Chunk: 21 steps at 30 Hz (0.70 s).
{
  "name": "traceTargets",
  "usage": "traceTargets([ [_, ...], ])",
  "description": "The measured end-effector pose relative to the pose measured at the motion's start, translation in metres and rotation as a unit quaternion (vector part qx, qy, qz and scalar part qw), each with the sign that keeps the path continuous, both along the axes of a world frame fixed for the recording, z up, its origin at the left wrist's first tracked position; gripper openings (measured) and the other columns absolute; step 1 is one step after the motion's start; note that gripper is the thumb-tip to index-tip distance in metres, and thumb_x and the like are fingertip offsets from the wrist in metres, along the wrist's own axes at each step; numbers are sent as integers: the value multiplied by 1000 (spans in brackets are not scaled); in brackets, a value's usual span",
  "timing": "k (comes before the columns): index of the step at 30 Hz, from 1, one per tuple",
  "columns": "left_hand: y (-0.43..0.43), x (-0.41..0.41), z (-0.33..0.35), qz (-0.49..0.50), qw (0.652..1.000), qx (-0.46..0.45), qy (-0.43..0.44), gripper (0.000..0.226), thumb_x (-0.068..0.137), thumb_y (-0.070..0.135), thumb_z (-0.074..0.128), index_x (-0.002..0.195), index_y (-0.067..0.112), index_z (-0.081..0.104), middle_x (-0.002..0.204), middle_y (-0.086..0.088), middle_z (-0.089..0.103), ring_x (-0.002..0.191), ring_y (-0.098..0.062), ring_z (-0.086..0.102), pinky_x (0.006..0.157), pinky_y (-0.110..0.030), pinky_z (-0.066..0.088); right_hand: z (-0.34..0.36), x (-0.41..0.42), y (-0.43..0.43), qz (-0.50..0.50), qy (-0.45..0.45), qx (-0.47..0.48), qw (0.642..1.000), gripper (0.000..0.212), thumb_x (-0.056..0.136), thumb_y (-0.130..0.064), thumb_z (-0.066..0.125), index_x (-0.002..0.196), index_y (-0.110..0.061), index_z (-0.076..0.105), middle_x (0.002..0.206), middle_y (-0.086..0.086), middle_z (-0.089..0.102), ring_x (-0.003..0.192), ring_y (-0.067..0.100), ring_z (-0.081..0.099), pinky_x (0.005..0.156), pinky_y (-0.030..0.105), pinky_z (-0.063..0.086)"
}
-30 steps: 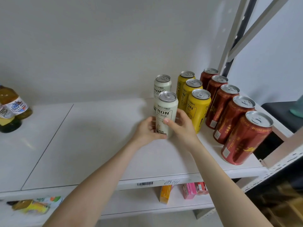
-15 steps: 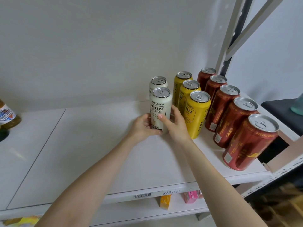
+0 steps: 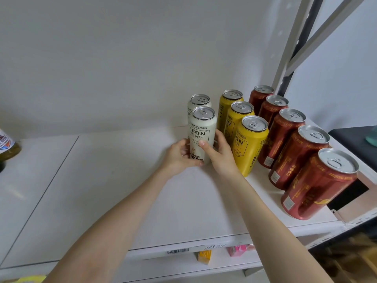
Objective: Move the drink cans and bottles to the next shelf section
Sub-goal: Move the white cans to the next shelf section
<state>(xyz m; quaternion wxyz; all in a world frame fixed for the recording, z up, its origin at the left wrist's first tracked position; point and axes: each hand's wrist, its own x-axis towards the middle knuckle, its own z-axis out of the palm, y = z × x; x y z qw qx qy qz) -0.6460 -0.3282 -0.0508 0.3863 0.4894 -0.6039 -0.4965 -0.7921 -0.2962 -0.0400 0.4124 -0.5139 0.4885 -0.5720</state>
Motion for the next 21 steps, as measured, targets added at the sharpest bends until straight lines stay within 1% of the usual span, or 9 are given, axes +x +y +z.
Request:
traceTargets([
  [3, 0, 1, 0, -3, 1000, -2, -5, 68, 64, -19, 81, 125, -6, 53, 117, -25, 67, 94, -20, 68, 80, -20, 58, 0, -1, 0, -2, 7, 3, 1000, 44, 92, -10, 67, 133, -13, 50, 115, -7, 66, 101, -8, 62, 82, 14, 49],
  [5, 1, 2, 1, -7, 1000, 1, -10, 68, 64, -19, 81, 125, -6, 52, 117, -23, 67, 89, -15, 68, 77, -18, 57, 0, -1, 0, -6, 8, 6, 1000, 45, 92, -9, 67, 134, -10, 50, 114, -8, 66, 100, -8, 63, 81, 13, 49],
  [9, 1, 4, 3, -23, 999, 2, -27, 66, 66, -19, 79, 125, -7, 53, 110, -17, 67, 76, 4, 69, 71, -13, 53, 1, 1, 1, -21, 7, 10, 1000, 46, 91, -8, 68, 134, -7, 51, 115, -4, 66, 104, -1, 63, 83, 15, 50],
  [11, 3, 7, 4, -28, 999, -1, -43, 67, 66, -18, 80, 126, -5, 54, 109, -16, 68, 76, 5, 69, 72, -12, 53, 1, 4, 4, -37, 2, 10, 999, 46, 91, -8, 68, 134, -5, 52, 119, 0, 66, 110, 7, 62, 86, 17, 50],
  [13, 6, 11, 7, -28, 997, -8, -67, 69, 66, -14, 83, 128, -1, 56, 112, -17, 68, 87, -5, 69, 83, -18, 54, 2, 6, 7, -55, 0, 13, 998, 48, 91, -10, 70, 135, -3, 52, 124, 5, 65, 116, 14, 61, 93, 22, 52],
  [15, 13, 16, 10, -21, 995, -10, -94, 72, 66, -8, 86, 130, 3, 56, 119, -18, 66, 106, -22, 65, 101, -31, 50, 2, 8, 13, -73, 0, 23, 997, 52, 90, -15, 71, 136, -3, 51, 128, 7, 64, 120, 18, 60, 102, 35, 50],
  [16, 16, 19, 11, -15, 994, -8, -105, 73, 66, -5, 87, 132, 4, 56, 121, -18, 65, 112, -26, 62, 105, -33, 47, 2, 9, 16, -84, 4, 31, 996, 54, 90, -18, 72, 137, -4, 51, 129, 8, 64, 121, 19, 60, 104, 39, 48],
  [18, 23, 27, 10, -6, 991, -8, -130, 73, 69, 2, 87, 134, 7, 55, 126, -15, 61, 117, -25, 59, 103, -28, 45, 2, 10, 25, -114, 22, 43, 992, 56, 89, -23, 73, 137, -5, 51, 128, 6, 64, 119, 19, 60, 103, 41, 48],
  [21, 35, 41, 8, 7, 982, -36, -183, 59, 78, 13, 83, 131, 12, 58, 126, -9, 63, 119, -20, 59, 95, -18, 40, 2, 10, 45, -140, 82, 55, 985, 54, 89, -28, 72, 135, -7, 53, 125, -1, 62, 116, 19, 60, 97, 32, 49],
])
